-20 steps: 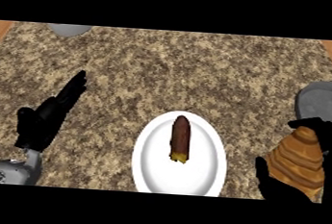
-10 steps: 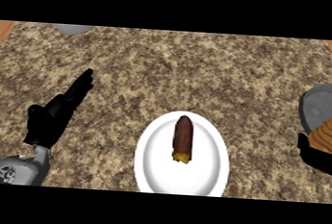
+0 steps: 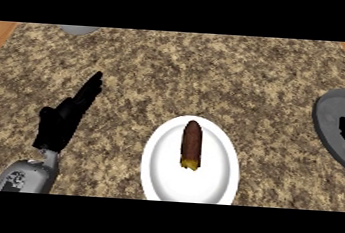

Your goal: Pick the croissant from the plate and place it in the pan

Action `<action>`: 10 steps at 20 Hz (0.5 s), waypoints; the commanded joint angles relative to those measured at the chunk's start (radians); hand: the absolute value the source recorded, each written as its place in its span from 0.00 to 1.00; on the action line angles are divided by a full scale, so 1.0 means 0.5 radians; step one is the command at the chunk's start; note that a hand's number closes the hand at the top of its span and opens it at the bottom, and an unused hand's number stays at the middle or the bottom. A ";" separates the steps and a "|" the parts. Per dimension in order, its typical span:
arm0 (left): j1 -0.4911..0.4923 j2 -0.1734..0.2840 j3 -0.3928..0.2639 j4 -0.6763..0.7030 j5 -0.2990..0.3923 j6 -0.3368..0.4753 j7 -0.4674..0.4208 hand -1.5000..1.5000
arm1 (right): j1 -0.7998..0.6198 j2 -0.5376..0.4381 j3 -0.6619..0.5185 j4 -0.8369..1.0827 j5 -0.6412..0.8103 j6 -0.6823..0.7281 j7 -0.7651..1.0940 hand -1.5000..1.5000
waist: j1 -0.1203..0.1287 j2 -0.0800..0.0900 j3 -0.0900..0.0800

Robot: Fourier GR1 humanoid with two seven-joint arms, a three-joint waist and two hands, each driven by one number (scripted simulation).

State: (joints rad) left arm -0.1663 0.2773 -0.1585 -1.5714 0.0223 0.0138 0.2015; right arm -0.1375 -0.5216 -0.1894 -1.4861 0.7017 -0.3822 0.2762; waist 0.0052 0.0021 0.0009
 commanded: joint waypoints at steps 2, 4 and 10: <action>0.047 -0.002 0.049 -0.017 -0.039 -0.017 -0.040 0.50 | -0.206 -0.103 -0.206 0.610 -0.177 -0.068 -0.458 1.00 | 0.009 0.001 0.000; 0.038 -0.024 0.060 -0.016 0.025 -0.097 -0.046 0.50 | -0.306 -0.102 -0.253 0.833 -0.200 -0.131 -0.609 1.00 | 0.009 0.001 0.000; -0.001 0.025 0.182 0.018 0.009 -0.183 -0.041 0.50 | -0.544 -0.164 -0.377 1.386 -0.275 -0.216 -0.987 1.00 | 0.013 0.002 0.000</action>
State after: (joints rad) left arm -0.1738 0.2792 -0.0980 -1.5667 0.0192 -0.0475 0.1948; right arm -0.3339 -0.5726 -0.3231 -0.9779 0.6047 -0.4644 -0.0847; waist 0.0086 0.0026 0.0009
